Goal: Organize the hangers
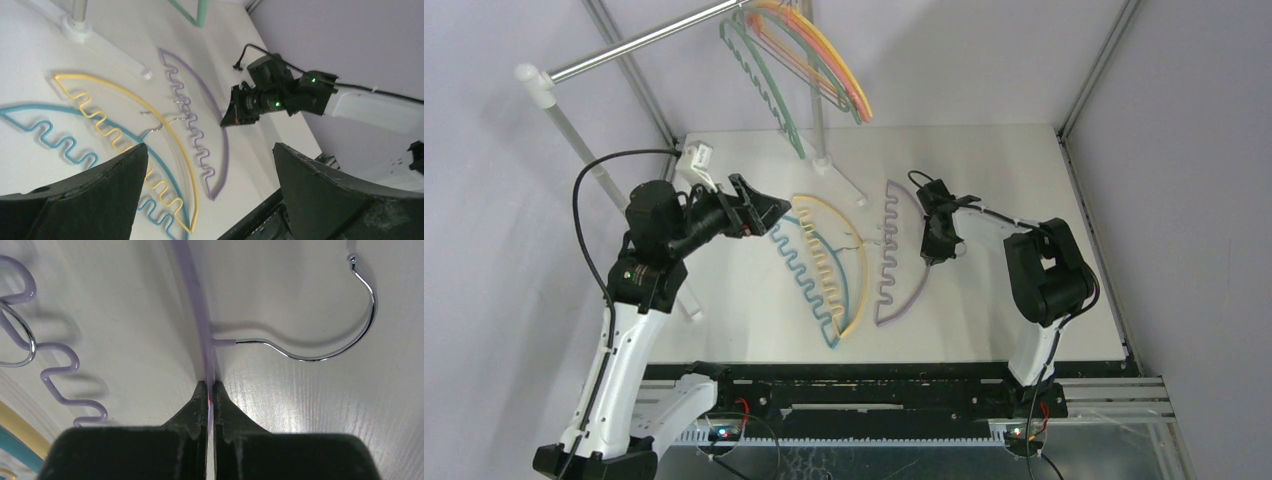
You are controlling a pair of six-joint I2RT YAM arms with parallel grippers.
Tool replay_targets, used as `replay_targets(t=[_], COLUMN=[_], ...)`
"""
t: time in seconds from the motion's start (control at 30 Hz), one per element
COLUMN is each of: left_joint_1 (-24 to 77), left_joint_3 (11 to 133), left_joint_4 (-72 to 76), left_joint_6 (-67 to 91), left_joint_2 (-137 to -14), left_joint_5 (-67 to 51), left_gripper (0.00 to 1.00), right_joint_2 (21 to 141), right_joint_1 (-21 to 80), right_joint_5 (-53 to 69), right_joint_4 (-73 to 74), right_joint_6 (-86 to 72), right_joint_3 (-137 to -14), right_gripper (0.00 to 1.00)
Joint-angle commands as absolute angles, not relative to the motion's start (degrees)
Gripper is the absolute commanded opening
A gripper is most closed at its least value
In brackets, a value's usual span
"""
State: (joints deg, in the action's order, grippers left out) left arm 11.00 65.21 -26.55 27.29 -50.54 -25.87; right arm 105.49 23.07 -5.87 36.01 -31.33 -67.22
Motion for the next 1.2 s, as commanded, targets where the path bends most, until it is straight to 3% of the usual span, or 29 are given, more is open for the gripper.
replay_targets(t=[0.0, 0.33, 0.57, 1.17], left_joint_1=[16.18, 39.58, 49.77, 59.89], left_joint_3=[63.88, 57.82, 60.15, 74.93], left_joint_4=[-30.27, -26.91, -23.00, -23.64], left_joint_6=[21.26, 19.59, 17.98, 14.96], left_joint_2=[-47.84, -48.82, -58.04, -79.71], left_joint_5=[-21.35, -5.84, -0.23, -0.12], left_gripper=[0.99, 1.00, 0.99, 0.99], right_joint_2=[104.42, 91.25, 88.60, 84.98], right_joint_1=[23.02, 22.72, 23.86, 24.16], right_joint_5=[-5.54, -1.67, 0.45, 2.01], right_joint_4=[34.03, 33.24, 34.43, 37.07], right_joint_6=[-31.10, -31.98, -32.18, -31.18], right_joint_3=[-67.12, -70.05, -72.33, -76.12], right_gripper=[0.00, 0.00, 0.00, 0.00])
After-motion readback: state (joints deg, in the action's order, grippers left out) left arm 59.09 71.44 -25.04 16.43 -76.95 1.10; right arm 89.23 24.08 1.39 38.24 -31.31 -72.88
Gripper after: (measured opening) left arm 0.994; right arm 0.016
